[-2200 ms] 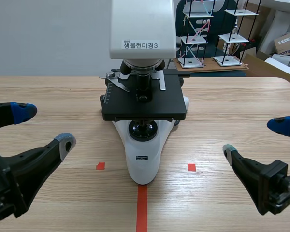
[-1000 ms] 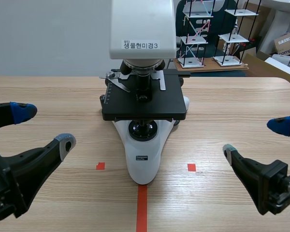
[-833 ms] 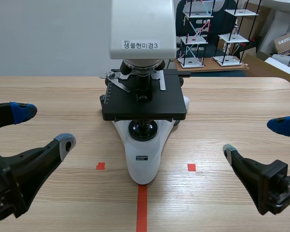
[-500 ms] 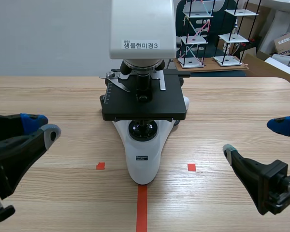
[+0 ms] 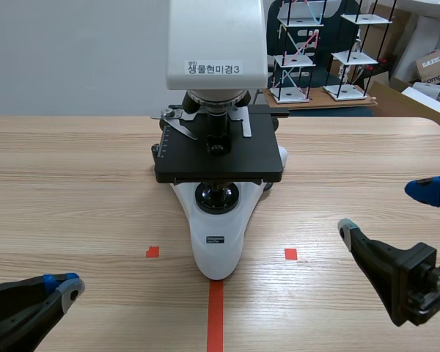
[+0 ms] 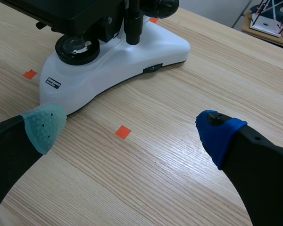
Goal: Point at the diaphragm
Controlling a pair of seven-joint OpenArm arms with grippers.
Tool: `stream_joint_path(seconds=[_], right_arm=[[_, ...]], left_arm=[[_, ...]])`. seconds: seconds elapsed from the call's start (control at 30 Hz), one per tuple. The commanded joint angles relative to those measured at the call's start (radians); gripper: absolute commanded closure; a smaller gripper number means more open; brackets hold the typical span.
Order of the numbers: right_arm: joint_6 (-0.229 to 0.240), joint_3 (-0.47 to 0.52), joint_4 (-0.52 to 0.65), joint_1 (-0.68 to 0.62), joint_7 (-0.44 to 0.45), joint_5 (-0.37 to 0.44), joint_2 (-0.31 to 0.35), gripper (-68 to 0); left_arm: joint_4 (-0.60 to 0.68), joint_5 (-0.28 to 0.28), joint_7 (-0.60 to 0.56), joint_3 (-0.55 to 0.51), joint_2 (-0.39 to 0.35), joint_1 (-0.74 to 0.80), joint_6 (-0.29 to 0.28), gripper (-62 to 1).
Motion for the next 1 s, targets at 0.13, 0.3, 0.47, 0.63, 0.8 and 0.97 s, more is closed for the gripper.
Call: stream_joint_path(seconds=[0.13, 0.3, 0.47, 0.63, 0.8, 0.97], right_arm=[[0.0, 0.008, 0.013, 0.0, 0.018, 0.011, 0.008, -60.4], [0.0, 0.008, 0.013, 0.0, 0.018, 0.011, 0.008, -60.4], [0.0, 0.008, 0.013, 0.0, 0.018, 0.011, 0.008, -60.4], [0.0, 0.008, 0.013, 0.0, 0.018, 0.011, 0.008, -60.4], [0.0, 0.008, 0.013, 0.0, 0.018, 0.011, 0.008, -60.4], [0.0, 0.008, 0.013, 0.0, 0.018, 0.011, 0.008, -60.4]], left_arm=[[-0.092, 0.096, -0.1, 0.041, 0.006, -0.146, -0.014, -1.7], [-0.226, 0.169, -0.224, 0.115, 0.005, -0.245, -0.013, -1.7], [-0.332, 0.169, -0.279, 0.219, 0.011, -0.338, 0.002, -1.7], [-0.42, 0.193, -0.349, 0.286, 0.034, -0.417, 0.003, -1.7], [-0.564, 0.194, -0.438, 0.36, 0.072, -0.522, 0.017, -1.7], [-0.729, 0.19, -0.539, 0.448, 0.125, -0.628, 0.067, -1.7]])
